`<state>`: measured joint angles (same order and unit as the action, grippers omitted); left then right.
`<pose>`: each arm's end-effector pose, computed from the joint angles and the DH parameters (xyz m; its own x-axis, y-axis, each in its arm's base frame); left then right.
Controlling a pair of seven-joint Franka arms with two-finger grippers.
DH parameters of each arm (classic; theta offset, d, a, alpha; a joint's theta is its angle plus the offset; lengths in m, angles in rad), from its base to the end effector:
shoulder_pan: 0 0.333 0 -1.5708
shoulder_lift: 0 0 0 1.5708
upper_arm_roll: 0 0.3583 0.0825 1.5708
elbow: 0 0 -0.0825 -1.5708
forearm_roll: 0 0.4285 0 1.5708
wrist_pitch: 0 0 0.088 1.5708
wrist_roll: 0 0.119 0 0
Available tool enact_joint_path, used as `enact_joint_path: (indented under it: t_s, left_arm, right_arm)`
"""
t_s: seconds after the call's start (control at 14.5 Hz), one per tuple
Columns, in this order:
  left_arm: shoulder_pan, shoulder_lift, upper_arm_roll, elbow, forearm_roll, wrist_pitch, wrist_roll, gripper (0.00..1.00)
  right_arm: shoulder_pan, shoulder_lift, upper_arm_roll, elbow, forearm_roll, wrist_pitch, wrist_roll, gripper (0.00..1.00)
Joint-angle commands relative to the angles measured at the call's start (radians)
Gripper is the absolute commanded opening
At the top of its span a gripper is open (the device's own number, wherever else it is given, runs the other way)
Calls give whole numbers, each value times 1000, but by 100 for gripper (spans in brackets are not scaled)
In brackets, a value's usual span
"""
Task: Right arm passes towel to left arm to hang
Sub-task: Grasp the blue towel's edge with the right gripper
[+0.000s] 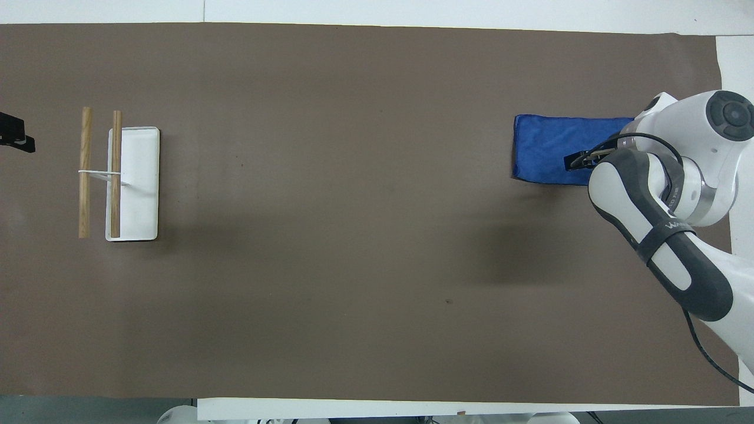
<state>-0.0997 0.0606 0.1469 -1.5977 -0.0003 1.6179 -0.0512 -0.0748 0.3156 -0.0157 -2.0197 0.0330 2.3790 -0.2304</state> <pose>0.6205 0.0267 0.6083 0.9944 0.0983 -0.0392 0.0980 -0.9951 -0.0106 0.6466 -0.0577 0.2959 0.9921 0.1168 0.0467 0.1173 -0.9931 -0.0085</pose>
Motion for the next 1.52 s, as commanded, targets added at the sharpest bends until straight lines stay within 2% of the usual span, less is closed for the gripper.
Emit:
enact_joint_path:
  t_s: [0.0, 0.28, 0.41, 0.69, 0.76, 0.83, 0.9, 0.97, 1.03, 1.24, 1.45]
  left_arm:
    - [-3, -10, 3, -14, -3, -4, 2, 100]
    - [-3, -8, 3, -14, -3, -4, 2, 100]
    - [-3, -10, 3, -14, -3, -4, 2, 100]
    - [-3, -10, 3, -14, -3, -4, 2, 100]
    - [-3, -10, 3, -14, -3, -4, 2, 100]
    - [-3, -10, 3, -14, -3, -4, 2, 100]
    - [-3, -10, 3, -14, -3, -4, 2, 100]
    - [-3, -10, 3, -14, -3, -6, 2, 100]
    - [-3, -10, 3, -14, -3, -4, 2, 100]
    - [-3, -10, 3, -13, -3, -4, 2, 100]
    - [-3, -10, 3, -14, -3, -4, 2, 100]
  right_arm:
    - [-11, 2, 6, -27, 5, 34, -27, 93]
    - [-11, 3, 6, -48, 5, 61, -29, 86]
    - [-11, 2, 6, -62, 5, 78, -29, 77]
    - [-11, 0, 6, -80, 5, 98, -29, 76]
    - [-11, 0, 6, -85, 5, 98, -29, 70]
    - [-11, 0, 6, -85, 5, 98, -29, 58]
    - [-11, 0, 6, -85, 5, 98, -29, 44]
    - [-10, 0, 6, -83, 5, 97, -29, 25]
    - [-11, 0, 6, -82, 5, 91, -29, 15]
    - [-14, 0, 8, -50, 5, 48, -32, 1]
    - [-11, -10, 8, 41, 8, -97, -30, 0]
